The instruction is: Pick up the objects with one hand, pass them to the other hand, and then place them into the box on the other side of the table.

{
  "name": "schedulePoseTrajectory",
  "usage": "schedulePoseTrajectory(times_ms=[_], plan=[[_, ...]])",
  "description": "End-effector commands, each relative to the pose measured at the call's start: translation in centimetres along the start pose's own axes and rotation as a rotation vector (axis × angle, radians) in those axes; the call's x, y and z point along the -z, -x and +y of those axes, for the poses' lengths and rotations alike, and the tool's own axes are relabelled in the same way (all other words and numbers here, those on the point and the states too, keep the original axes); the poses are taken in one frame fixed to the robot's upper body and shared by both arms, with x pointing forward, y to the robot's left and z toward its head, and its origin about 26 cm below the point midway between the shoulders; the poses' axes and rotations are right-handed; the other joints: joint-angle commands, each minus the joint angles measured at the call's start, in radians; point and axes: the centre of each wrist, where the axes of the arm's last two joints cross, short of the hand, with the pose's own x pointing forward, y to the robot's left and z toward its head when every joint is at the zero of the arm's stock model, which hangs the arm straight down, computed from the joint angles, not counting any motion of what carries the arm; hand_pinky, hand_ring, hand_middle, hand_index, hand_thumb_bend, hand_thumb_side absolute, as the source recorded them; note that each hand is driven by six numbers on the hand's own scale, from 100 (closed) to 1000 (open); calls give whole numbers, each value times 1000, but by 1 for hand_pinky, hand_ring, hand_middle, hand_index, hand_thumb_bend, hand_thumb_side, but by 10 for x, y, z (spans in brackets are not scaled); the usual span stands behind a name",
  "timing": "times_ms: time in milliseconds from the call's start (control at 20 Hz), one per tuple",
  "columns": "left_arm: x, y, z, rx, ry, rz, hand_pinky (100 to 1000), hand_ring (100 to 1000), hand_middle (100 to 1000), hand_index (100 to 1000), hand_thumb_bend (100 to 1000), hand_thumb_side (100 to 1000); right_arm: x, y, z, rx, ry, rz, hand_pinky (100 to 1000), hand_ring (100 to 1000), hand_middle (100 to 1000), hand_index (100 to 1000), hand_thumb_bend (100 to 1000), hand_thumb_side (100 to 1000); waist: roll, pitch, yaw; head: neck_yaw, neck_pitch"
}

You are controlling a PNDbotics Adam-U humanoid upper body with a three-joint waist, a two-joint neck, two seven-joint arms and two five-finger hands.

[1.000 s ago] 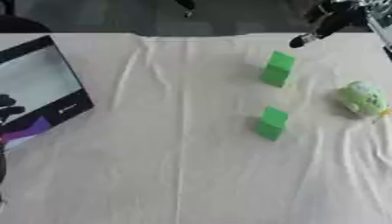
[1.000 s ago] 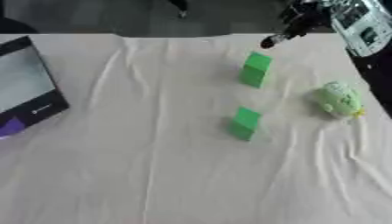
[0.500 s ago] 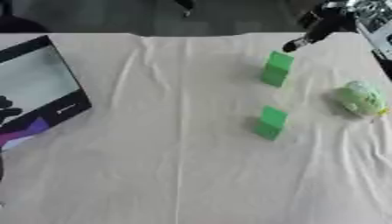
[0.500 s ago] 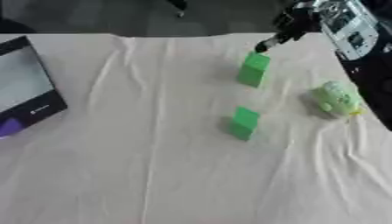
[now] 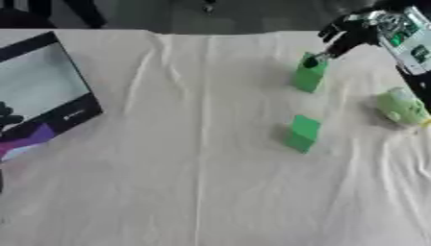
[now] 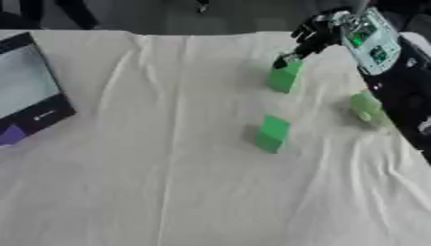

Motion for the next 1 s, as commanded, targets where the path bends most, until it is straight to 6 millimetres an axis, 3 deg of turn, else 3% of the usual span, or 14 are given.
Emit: schedulePoseTrajectory(times_ms=[50, 1000], plan=[[6, -9, -2, 4, 16, -32, 948, 577, 547, 629, 469, 643, -4, 0, -11, -15, 47, 11, 854, 840, 849, 873, 678, 259, -13, 5, 5, -6, -2], [10, -13, -7, 0, 29, -51, 951, 572, 547, 628, 460, 650, -2, 17, -14, -61, 90, 113, 893, 858, 848, 877, 653, 258, -18, 52, 29, -36, -2]])
